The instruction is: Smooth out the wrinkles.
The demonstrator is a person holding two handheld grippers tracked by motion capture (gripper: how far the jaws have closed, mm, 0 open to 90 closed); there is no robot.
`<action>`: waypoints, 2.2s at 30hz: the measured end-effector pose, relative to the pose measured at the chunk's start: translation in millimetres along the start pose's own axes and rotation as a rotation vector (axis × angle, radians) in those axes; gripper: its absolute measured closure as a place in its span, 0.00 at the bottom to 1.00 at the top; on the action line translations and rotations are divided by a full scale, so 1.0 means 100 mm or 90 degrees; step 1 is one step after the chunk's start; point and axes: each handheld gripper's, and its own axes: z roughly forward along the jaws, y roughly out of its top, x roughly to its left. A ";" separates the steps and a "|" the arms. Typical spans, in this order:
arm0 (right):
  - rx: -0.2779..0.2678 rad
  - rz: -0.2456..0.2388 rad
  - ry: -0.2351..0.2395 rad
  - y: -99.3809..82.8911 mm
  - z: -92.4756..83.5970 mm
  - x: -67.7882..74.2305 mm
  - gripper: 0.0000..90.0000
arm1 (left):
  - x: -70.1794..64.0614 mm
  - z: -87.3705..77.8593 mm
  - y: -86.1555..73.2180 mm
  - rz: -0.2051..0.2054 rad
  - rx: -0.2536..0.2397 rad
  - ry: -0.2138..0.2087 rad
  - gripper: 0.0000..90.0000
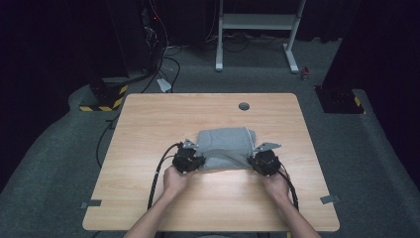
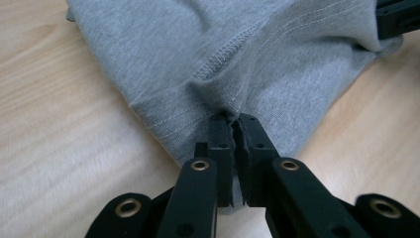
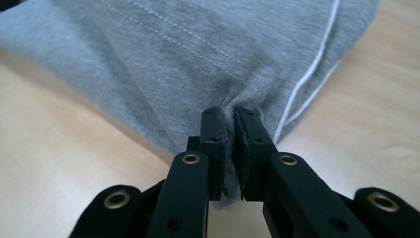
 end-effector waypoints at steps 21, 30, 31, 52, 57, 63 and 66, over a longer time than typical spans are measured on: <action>-0.047 0.012 0.031 -0.35 -0.38 0.15 0.95 | -0.23 -0.22 -0.25 0.052 -0.010 -0.025 0.96; -0.097 0.072 0.016 -0.07 -0.45 0.04 0.66 | -0.22 -0.21 -0.26 0.049 0.002 -0.035 0.96; -0.096 0.078 0.015 -0.02 -0.44 0.01 0.63 | -0.22 -0.19 -0.28 0.051 0.012 -0.038 0.96; -0.068 0.045 0.064 0.10 -0.40 0.06 0.99 | -0.12 -0.37 0.00 -0.027 -0.064 0.006 0.54; -0.089 0.062 0.053 0.05 -0.44 0.04 0.85 | -0.11 -0.21 0.13 -0.040 -0.046 0.011 0.53; -0.100 0.083 0.037 0.25 -0.39 0.01 0.68 | -0.07 -0.08 0.18 -0.038 -0.018 0.005 0.69; -0.081 0.096 0.038 0.34 -0.29 0.00 0.67 | -0.07 -0.07 0.19 -0.033 -0.012 -0.004 0.79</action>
